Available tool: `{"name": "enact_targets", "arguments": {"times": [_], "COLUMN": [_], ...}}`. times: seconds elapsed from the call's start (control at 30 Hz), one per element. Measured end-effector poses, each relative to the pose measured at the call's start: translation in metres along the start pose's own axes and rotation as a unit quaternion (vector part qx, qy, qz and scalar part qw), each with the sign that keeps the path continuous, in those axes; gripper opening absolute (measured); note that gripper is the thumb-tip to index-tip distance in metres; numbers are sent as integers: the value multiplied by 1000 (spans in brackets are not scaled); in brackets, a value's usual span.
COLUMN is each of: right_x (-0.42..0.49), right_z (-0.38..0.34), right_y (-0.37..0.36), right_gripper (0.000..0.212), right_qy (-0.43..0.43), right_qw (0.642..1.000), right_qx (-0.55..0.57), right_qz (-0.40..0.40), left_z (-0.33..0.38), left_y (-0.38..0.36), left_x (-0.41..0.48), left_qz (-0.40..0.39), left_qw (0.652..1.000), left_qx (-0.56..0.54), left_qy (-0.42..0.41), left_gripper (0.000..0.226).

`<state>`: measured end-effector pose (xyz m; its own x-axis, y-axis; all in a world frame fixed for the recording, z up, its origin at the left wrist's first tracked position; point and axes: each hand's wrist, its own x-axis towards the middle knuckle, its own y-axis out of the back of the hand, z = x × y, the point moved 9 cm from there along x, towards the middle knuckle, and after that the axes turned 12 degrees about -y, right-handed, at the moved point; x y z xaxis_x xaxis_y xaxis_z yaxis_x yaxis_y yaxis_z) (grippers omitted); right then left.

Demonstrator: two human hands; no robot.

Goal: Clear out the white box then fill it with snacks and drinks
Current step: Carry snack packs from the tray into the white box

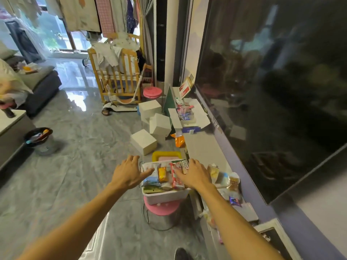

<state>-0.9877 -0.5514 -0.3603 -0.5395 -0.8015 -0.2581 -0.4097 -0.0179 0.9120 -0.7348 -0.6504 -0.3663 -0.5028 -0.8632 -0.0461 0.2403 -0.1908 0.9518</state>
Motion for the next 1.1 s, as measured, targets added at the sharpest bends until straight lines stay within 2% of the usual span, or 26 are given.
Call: {"name": "enact_targets", "arguments": {"times": [0.2, 0.3, 0.37, 0.47, 0.63, 0.73, 0.87, 0.93, 1.1], "right_x": [139, 196, 226, 268, 313, 327, 336, 338, 342], "right_z": [-23, -31, -36, -41, -37, -29, -22, -21, -28], "right_y": [-90, -138, -168, -216, -311, -357, -400, -407, -396], "right_gripper": [85, 92, 95, 96, 101, 105, 110, 107, 93], "right_qy": [15, 25, 39, 46, 7, -13, -24, -16, -3], "right_qw": [996, 990, 984, 976, 964, 963, 960, 961, 967], "right_qx": [-5, -35, -61, -89, -90, -94, -109, -124, -122], "right_qz": [-90, -133, -160, -195, -252, -253, -256, -247, -224], "left_z": [-44, -70, -87, -110, -155, -174, -178, -181, -188], "left_y": [-69, -105, -132, -180, -281, -332, -379, -389, -383], "left_x": [92, 134, 158, 189, 222, 231, 236, 233, 233], "left_qz": [-58, -87, -109, -148, -209, -218, -245, -240, -198], "left_qw": [995, 989, 983, 975, 958, 946, 936, 932, 934], "left_qx": [-18, -16, -23, -21, -50, -97, -128, -147, -185], "left_qy": [77, 122, 144, 163, 188, 217, 218, 226, 233], "left_gripper": [121, 127, 132, 128, 125, 111, 63, 47, 31]}}
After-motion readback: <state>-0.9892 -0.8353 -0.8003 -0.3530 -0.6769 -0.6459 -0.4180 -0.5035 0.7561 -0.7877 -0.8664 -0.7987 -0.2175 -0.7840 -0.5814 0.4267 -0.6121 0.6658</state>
